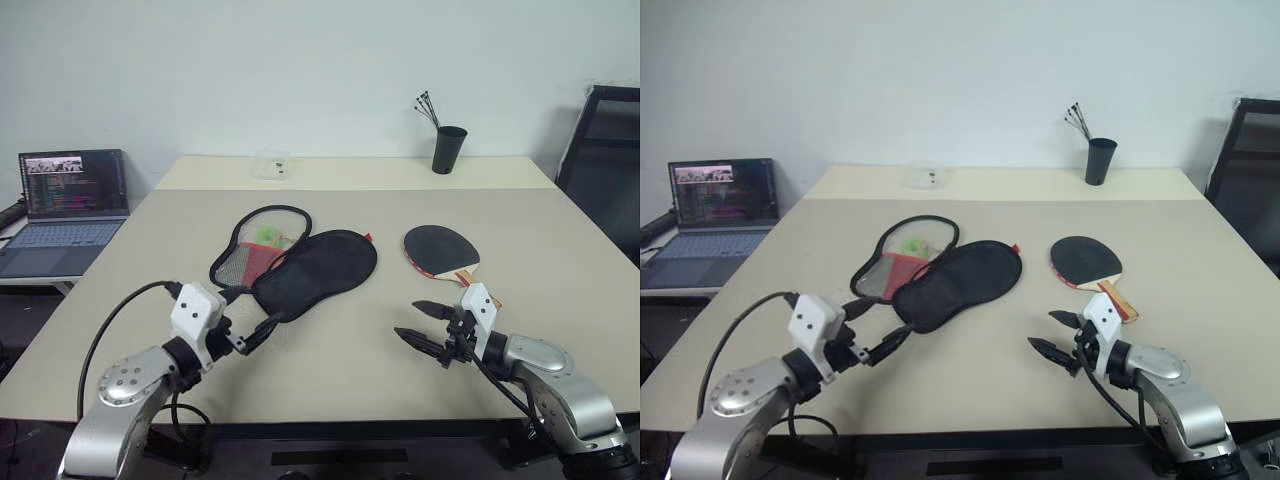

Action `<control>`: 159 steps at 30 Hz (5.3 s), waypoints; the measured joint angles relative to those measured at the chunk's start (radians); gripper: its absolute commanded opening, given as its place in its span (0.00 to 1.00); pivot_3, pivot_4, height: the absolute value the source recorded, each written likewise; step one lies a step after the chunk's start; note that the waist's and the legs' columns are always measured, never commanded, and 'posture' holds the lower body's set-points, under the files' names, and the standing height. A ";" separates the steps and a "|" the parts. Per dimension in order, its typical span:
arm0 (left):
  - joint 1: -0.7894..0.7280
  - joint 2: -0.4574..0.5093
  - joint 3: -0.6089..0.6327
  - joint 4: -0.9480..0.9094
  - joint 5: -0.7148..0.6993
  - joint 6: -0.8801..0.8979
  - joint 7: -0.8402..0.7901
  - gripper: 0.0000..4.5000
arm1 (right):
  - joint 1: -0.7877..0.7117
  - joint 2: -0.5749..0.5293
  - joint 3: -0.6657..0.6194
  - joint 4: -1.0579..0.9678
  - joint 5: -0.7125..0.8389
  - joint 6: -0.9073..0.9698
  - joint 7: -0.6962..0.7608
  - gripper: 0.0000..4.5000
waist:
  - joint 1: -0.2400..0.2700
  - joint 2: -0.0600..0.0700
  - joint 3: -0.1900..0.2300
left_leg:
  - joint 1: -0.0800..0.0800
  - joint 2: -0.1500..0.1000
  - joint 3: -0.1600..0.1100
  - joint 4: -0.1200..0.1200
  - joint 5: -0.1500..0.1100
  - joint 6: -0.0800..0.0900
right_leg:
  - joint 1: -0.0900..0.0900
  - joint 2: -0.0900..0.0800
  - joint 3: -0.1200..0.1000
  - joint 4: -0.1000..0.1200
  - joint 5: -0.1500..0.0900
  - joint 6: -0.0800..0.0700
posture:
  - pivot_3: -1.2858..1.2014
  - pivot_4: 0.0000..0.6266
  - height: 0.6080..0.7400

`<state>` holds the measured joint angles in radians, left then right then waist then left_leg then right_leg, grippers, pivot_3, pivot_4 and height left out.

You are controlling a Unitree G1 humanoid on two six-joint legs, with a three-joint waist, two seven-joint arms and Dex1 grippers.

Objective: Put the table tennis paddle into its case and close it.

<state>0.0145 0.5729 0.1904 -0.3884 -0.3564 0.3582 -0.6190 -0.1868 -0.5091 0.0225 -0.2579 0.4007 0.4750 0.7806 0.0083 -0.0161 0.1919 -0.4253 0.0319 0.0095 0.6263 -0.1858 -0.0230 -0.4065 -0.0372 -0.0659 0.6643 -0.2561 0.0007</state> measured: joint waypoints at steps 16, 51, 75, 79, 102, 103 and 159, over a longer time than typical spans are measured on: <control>-0.076 0.028 -0.026 0.096 -0.055 -0.020 -0.157 1.00 | -0.027 -0.038 -0.025 -0.161 0.085 0.146 -0.039 0.83 | 0.005 -0.002 -0.001 | 0.000 0.000 0.000 0.001 0.000 0.000 | 0.000 0.000 -0.001 0.000 0.000 0.000 | 0.52 0.24 1.00; -0.517 -0.003 -0.317 0.836 0.209 -0.373 -0.483 1.00 | -0.022 -0.038 -0.036 -0.191 0.092 0.121 -0.085 0.83 | 0.013 -0.003 -0.002 | -0.001 -0.001 0.003 0.001 -0.001 0.001 | 0.000 0.001 0.000 0.000 0.000 0.000 | 0.52 0.24 1.00; -0.380 -0.004 -0.272 0.586 0.153 -0.151 -0.437 0.00 | -0.025 -0.057 -0.062 -0.191 0.092 0.120 -0.109 0.85 | 0.010 -0.003 -0.002 | 0.000 0.000 0.002 0.001 -0.001 0.001 | 0.000 0.001 0.000 0.000 0.000 0.000 | 0.52 0.24 1.00; -0.351 -0.067 -0.326 0.441 0.133 0.026 -0.388 0.00 | -0.027 -0.059 -0.066 -0.190 0.092 0.119 -0.108 0.85 | 0.015 -0.004 -0.002 | 0.000 -0.001 0.002 0.002 -0.001 0.001 | 0.001 0.000 0.000 0.000 0.000 0.000 | 0.52 0.24 1.00; -0.556 -0.218 -0.418 0.628 0.247 -0.046 -0.220 0.35 | 0.011 -0.073 -0.117 -0.210 0.093 0.122 -0.134 0.85 | 0.007 -0.004 -0.003 | 0.000 -0.001 0.002 0.003 -0.001 0.001 | 0.001 0.007 0.000 0.000 0.002 0.003 | 0.52 0.24 1.00; -0.540 -0.201 -0.417 0.596 0.237 -0.039 -0.240 0.43 | 0.010 -0.072 -0.116 -0.210 0.093 0.122 -0.133 0.85 | 0.007 -0.004 -0.003 | 0.000 -0.001 0.001 0.003 -0.001 0.001 | 0.001 0.007 0.001 0.000 0.002 0.003 | 0.52 0.24 1.00; -0.294 0.459 0.043 0.478 -0.130 0.122 -0.670 1.00 | -0.499 0.617 0.149 0.456 -0.007 0.490 -0.484 0.42 | -0.025 -0.005 -0.004 | -0.001 0.016 0.001 -0.002 -0.002 -0.001 | -0.007 0.013 0.004 0.001 0.002 -0.007 | 0.52 0.24 1.00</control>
<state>-0.2798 1.0319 0.2329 0.0895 -0.4861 0.4803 -1.2895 -0.6861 0.1075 0.1713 0.1984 0.3935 0.9655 0.2969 -0.0169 -0.0211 0.1882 -0.4258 0.0481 0.0109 0.6241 -0.1875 -0.0238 -0.4132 -0.0246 -0.0617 0.6651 -0.2544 -0.0060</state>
